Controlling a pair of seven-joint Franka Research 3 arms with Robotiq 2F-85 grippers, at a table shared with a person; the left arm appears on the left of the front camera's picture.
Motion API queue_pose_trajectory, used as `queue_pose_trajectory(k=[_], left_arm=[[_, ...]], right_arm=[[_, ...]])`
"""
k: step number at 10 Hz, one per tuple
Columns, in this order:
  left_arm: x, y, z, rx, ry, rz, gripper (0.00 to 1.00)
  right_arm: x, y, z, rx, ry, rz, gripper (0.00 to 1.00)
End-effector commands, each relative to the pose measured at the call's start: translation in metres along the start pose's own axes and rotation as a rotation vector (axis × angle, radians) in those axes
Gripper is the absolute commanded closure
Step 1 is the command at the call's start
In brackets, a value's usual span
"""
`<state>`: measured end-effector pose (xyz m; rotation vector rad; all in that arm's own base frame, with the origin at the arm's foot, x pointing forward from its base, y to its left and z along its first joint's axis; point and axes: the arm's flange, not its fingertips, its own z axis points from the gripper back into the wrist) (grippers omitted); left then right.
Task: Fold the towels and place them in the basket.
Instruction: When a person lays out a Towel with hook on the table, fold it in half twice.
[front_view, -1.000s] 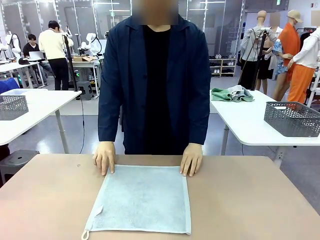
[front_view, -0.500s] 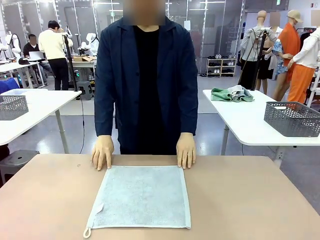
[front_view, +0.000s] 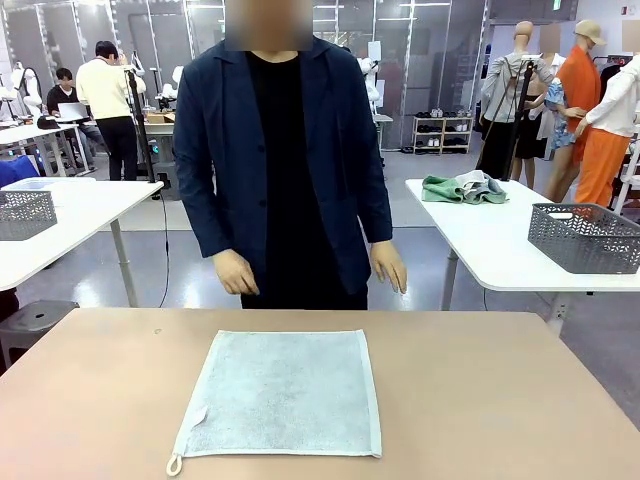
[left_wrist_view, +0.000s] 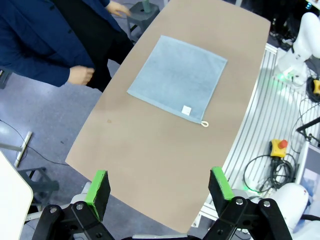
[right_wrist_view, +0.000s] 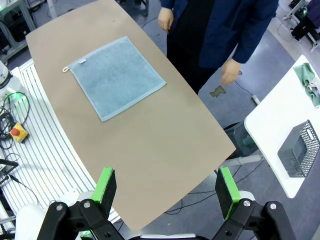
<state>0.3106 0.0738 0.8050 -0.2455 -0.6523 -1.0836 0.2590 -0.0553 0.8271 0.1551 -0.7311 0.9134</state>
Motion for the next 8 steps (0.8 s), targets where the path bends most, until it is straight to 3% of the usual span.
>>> queue_pose_trajectory(k=[1,5,8], left_arm=[[0.0,0.0,0.0,0.0,0.0,0.0,0.0],[0.046,-0.02,-0.086,-0.104,0.11,-0.142,0.0],[0.065,-0.052,-0.179,-0.211,0.236,-0.253,0.0]], right_arm=[[0.0,0.0,0.0,0.0,0.0,0.0,0.0],[0.048,0.031,-0.059,0.089,0.071,0.159,0.0],[0.079,0.081,-0.148,0.206,0.188,0.314,0.0]])
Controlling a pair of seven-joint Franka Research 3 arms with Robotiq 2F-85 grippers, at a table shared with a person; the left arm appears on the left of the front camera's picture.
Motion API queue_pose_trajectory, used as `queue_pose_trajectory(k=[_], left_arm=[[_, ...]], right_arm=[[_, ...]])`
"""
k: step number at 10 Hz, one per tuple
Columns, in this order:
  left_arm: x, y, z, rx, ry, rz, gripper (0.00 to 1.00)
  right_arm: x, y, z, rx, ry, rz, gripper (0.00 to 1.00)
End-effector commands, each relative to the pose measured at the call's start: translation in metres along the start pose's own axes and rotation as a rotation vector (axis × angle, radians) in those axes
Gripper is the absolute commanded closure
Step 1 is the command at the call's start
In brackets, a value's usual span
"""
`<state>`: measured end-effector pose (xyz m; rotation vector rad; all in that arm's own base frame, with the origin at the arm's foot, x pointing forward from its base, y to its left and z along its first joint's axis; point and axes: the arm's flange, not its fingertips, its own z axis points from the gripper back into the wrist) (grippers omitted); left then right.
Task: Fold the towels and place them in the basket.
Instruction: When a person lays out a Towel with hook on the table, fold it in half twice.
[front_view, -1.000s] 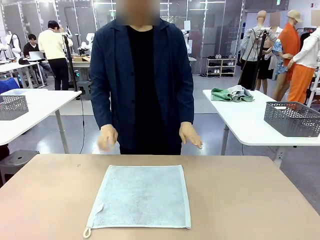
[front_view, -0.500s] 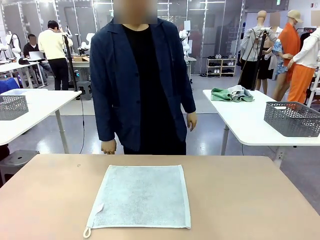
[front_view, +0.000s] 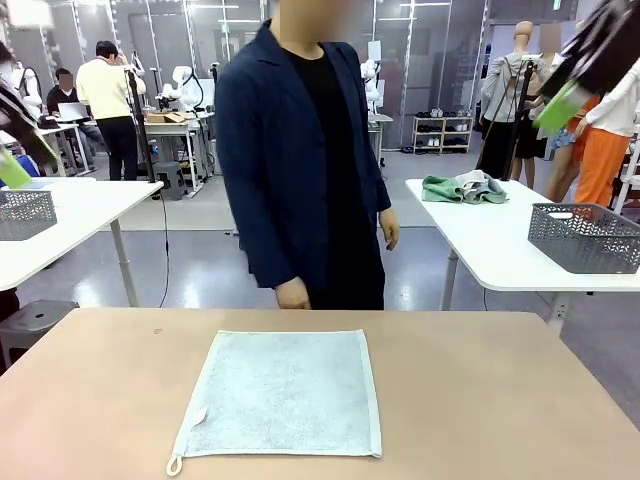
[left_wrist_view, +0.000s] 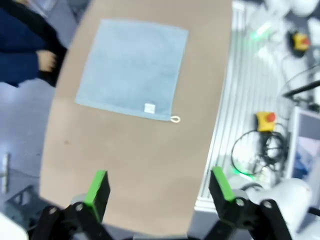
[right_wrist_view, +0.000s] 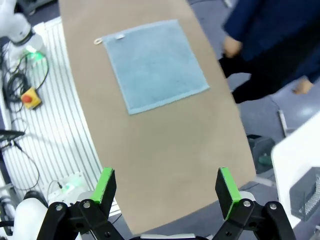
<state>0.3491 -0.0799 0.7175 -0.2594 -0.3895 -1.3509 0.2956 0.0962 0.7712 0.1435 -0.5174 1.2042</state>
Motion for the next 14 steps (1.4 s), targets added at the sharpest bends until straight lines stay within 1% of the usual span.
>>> queue_pose_trajectory(k=[1,2,4,6,7,9,10,11,14], left_arm=[[0.002,-0.003,-0.056,-0.035,0.087,-0.073,0.0],[0.003,-0.008,-0.09,-0.052,0.138,-0.09,0.0],[-0.01,-0.017,-0.155,-0.133,0.241,-0.122,0.0],[-0.03,-0.017,-0.194,-0.12,0.298,-0.125,0.0],[-0.04,-0.016,-0.208,-0.116,0.324,-0.134,0.0],[-0.048,-0.013,-0.219,-0.107,0.328,-0.181,0.0],[-0.047,-0.011,-0.217,-0.115,0.348,-0.161,0.0],[-0.047,-0.016,-0.219,-0.134,0.336,-0.135,0.0],[-0.047,-0.016,-0.219,-0.134,0.336,-0.135,0.0]], right_arm=[[0.015,0.01,-0.061,0.066,0.063,0.108,0.0],[0.02,0.018,-0.102,0.102,0.113,0.116,0.0],[0.011,0.033,-0.182,0.188,0.259,0.153,0.0],[-0.006,0.032,-0.227,0.192,0.313,0.149,0.0],[-0.012,0.032,-0.239,0.189,0.329,0.162,0.0],[-0.019,0.03,-0.25,0.213,0.325,0.192,0.0],[-0.018,0.028,-0.248,0.221,0.322,0.19,0.0],[-0.017,0.033,-0.252,0.213,0.348,0.15,0.0],[-0.017,0.033,-0.252,0.213,0.348,0.15,0.0]])
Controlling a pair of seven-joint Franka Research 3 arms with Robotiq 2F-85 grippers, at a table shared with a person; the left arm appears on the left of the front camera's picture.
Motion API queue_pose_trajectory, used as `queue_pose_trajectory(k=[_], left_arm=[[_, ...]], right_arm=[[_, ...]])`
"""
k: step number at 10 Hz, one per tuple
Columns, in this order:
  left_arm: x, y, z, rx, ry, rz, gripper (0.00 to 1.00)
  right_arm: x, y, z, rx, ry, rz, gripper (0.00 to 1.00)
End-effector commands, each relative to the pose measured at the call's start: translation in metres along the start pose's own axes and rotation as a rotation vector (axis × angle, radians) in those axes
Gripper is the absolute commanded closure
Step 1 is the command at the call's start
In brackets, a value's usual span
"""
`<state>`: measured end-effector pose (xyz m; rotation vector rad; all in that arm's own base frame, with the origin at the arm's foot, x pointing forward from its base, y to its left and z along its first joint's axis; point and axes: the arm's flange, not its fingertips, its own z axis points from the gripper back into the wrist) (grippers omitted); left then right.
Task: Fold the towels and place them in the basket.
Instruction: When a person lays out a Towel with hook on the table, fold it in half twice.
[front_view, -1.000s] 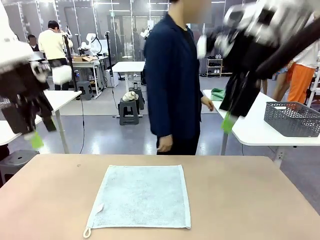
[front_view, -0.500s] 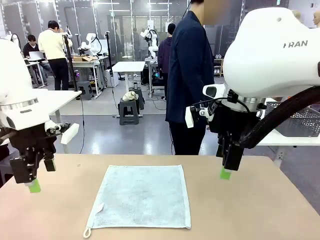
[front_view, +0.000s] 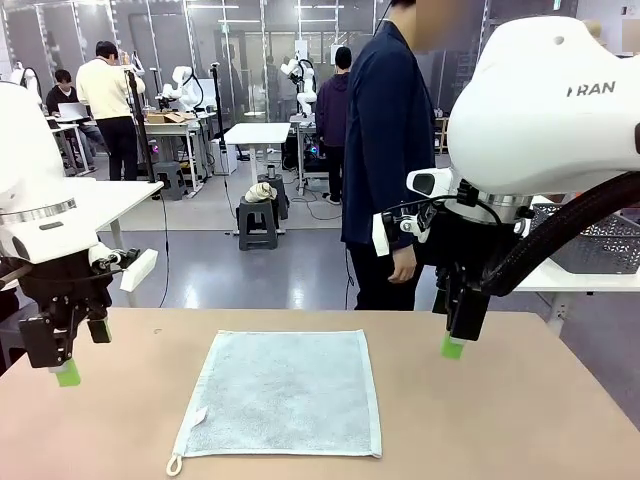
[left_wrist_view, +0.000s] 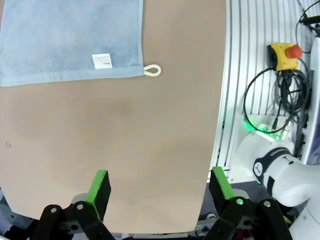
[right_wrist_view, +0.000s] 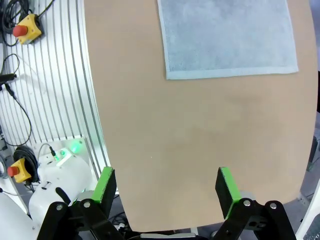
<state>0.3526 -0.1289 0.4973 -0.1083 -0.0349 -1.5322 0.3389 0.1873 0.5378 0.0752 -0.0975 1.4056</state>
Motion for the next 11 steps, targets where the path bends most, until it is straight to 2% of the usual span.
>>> queue_pose_trajectory(k=[1,2,3,6,11], left_arm=[[0.001,-0.001,0.001,-0.003,-0.004,0.007,0.0],[0.0,0.0,0.0,0.0,0.0,0.0,0.0],[0.024,-0.003,-0.016,0.027,0.059,-0.006,0.0],[0.064,-0.002,-0.056,0.051,0.075,-0.029,0.0],[0.07,-0.001,-0.141,0.058,0.066,-0.051,0.0]], right_arm=[[0.001,0.001,-0.001,0.0,0.002,-0.01,0.0],[0.0,0.0,0.0,0.0,0.0,0.0,0.0],[0.016,0.003,-0.014,-0.022,0.026,0.026,0.0],[0.044,0.009,-0.064,-0.058,0.038,0.035,0.0],[0.061,0.018,-0.169,-0.03,0.061,0.047,0.0]])
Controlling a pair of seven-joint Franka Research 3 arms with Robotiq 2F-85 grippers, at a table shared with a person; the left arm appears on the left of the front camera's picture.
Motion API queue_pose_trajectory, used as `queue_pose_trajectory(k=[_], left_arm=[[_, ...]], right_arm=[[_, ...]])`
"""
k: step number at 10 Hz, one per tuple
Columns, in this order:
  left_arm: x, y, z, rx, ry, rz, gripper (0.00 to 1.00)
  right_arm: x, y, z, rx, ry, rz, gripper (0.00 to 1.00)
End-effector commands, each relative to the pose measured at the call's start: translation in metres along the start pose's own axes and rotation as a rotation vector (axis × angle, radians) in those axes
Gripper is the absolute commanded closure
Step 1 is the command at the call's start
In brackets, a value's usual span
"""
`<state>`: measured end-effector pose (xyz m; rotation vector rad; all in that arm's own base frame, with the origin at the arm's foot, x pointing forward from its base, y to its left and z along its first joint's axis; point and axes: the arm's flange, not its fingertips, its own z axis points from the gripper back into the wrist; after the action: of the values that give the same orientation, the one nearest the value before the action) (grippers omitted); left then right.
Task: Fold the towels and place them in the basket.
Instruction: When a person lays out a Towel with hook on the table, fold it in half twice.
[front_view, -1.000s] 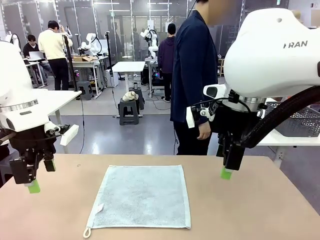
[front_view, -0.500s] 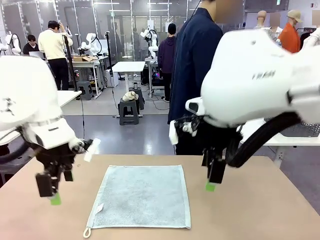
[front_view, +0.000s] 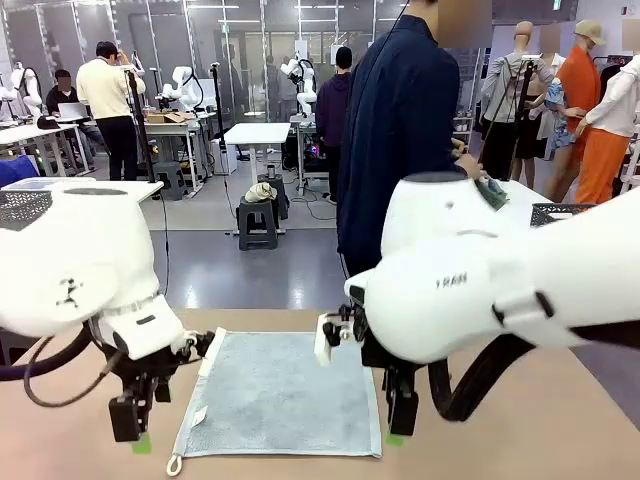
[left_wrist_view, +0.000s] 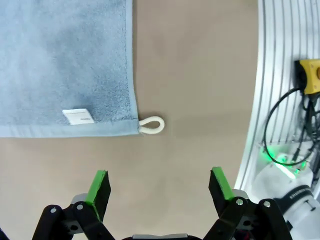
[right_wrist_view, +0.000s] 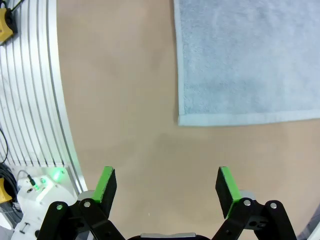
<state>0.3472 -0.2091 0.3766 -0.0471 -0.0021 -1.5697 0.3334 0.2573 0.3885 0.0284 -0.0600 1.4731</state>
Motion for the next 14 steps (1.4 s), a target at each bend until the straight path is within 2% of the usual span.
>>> queue_pose_trajectory(k=[1,4,7,10,14], left_arm=[[0.003,0.002,-0.024,0.042,0.014,-0.017,0.0],[0.0,0.008,-0.041,0.023,-0.005,-0.023,0.0],[0.005,0.015,-0.057,0.039,-0.012,-0.028,0.0],[0.006,0.015,-0.064,0.077,-0.031,-0.055,0.0],[0.007,0.017,-0.06,0.05,-0.029,-0.039,0.0]], right_arm=[[0.014,0.002,-0.025,-0.023,0.002,-0.026,0.0],[0.022,0.009,-0.052,-0.009,-0.01,-0.027,0.0],[0.021,-0.002,-0.071,-0.013,0.018,-0.003,0.0],[0.018,-0.009,-0.075,-0.008,0.013,-0.005,0.0],[0.015,-0.004,-0.073,0.012,0.011,-0.004,0.0]])
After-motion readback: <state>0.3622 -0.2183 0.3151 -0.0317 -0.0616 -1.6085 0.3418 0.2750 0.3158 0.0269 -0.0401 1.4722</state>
